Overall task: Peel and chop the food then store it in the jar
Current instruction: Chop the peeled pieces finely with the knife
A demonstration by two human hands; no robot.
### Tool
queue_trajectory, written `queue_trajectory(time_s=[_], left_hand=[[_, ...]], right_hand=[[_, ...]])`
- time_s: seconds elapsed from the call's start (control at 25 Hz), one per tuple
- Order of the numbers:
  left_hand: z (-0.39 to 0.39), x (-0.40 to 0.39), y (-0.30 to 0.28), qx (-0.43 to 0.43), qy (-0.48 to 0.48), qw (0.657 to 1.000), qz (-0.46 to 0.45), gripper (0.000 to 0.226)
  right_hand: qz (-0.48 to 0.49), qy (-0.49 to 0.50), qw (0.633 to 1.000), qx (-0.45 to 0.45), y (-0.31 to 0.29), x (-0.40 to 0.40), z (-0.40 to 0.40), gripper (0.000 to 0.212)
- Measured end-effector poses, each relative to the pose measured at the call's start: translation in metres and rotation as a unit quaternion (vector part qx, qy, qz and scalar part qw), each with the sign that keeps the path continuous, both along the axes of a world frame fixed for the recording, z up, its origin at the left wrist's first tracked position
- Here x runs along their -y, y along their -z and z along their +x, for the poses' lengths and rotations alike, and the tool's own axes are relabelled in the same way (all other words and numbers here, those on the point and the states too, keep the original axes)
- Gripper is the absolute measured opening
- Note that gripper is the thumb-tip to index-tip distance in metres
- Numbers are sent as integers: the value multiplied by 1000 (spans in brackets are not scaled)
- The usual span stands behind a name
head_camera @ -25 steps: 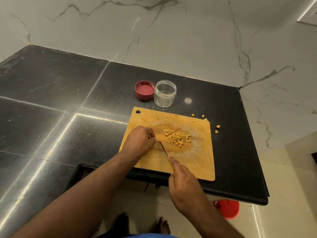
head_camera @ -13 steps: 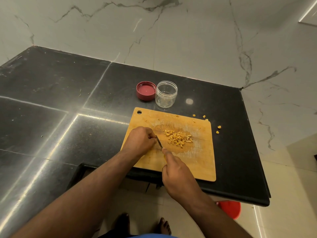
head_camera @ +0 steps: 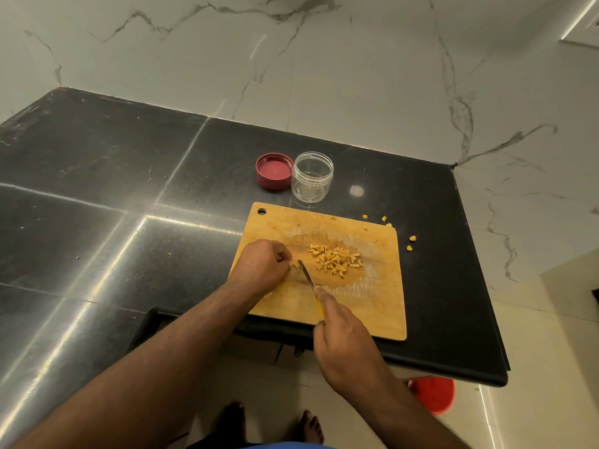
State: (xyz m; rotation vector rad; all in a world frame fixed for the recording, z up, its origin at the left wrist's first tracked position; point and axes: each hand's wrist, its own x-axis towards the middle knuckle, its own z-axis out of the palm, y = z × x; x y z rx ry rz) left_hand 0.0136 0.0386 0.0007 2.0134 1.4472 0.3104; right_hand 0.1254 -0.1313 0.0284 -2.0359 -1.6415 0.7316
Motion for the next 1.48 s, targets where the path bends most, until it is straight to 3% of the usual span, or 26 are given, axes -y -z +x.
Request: queue_trajectory(time_s=[0.36,0.8,1.2,1.48], left_hand=[[0,1,-5,3,-9,1000,-6,10],[-3,1,-4,-5,0,1000,-7,13],[-3,0,-5,2,-15,1000,-13,9],[-2,1,-4,-4,-20,1000,-11,9]], right_hand=[[-13,-25,999,26,5,-23,-8,53],[1,-4,1000,-14,-1,4,-3,53],[-15,-23,999,29,4,-23,-13,52],[-27,-18,999,3,3,8,-12,54]])
